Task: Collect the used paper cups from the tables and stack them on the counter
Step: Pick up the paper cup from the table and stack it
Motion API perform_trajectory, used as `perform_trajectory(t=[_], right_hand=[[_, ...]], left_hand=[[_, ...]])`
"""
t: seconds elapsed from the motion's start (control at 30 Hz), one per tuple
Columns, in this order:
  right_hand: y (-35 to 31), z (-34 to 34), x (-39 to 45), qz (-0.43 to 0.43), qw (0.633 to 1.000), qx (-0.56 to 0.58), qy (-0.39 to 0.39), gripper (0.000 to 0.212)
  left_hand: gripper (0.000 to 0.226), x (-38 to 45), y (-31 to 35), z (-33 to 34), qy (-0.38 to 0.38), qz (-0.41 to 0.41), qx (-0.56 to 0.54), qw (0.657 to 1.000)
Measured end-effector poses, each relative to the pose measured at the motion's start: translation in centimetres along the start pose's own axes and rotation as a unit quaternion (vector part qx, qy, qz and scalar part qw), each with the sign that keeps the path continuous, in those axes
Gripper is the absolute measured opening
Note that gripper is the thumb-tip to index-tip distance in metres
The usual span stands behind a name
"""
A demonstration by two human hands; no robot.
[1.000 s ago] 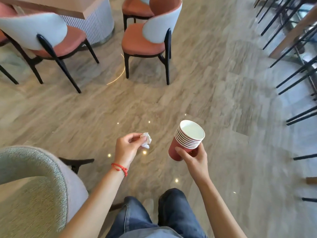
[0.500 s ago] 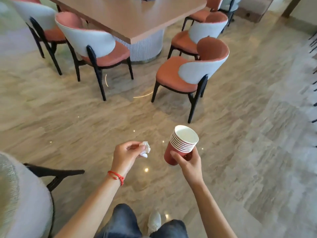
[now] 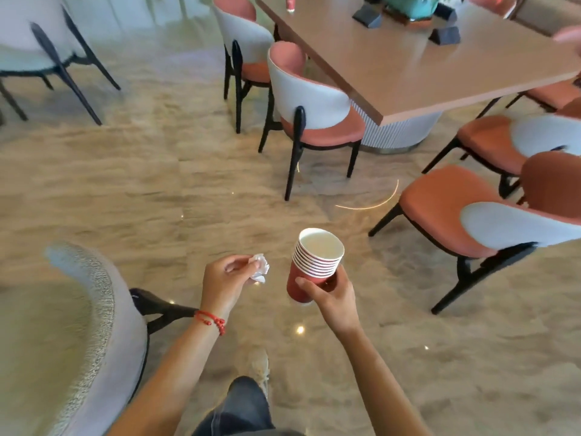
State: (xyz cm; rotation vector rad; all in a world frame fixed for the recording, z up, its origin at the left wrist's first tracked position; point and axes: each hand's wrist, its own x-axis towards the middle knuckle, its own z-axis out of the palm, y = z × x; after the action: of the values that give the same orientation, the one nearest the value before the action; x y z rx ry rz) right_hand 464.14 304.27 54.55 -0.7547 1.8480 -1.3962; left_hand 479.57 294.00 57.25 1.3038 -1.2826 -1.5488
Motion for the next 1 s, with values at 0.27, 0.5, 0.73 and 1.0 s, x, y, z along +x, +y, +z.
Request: perform_trajectory(t=[0.27, 0.5, 0.73, 1.0], right_hand=[[-4.0, 6.5, 12.8, -0.002, 0.999, -0.021, -0.033, 0.050], [-5.4, 10.0, 22.5, 0.006, 0.995, -0.040, -0.089, 0.055], [-7.5, 13.1, 34.6, -0.003, 0.988, -0.041, -0.151, 0.057], [-11.0, 18.8, 45.4, -0.016, 0.972, -0.067, -0.226, 0.059]], left_hand=[[0.008, 13.3, 2.6, -2.7, 0.054, -0.028, -0.023, 0.998], [0.011, 21.9, 3.5, -2.2, 0.102, -0.060, -0.039, 0.992], [0.023, 31.6, 6.2, -1.0, 0.155, -0.045, -0.054, 0.985], [0.018, 40.2, 8.7, -2.6, 0.218, -0.052, -0.073, 0.972]])
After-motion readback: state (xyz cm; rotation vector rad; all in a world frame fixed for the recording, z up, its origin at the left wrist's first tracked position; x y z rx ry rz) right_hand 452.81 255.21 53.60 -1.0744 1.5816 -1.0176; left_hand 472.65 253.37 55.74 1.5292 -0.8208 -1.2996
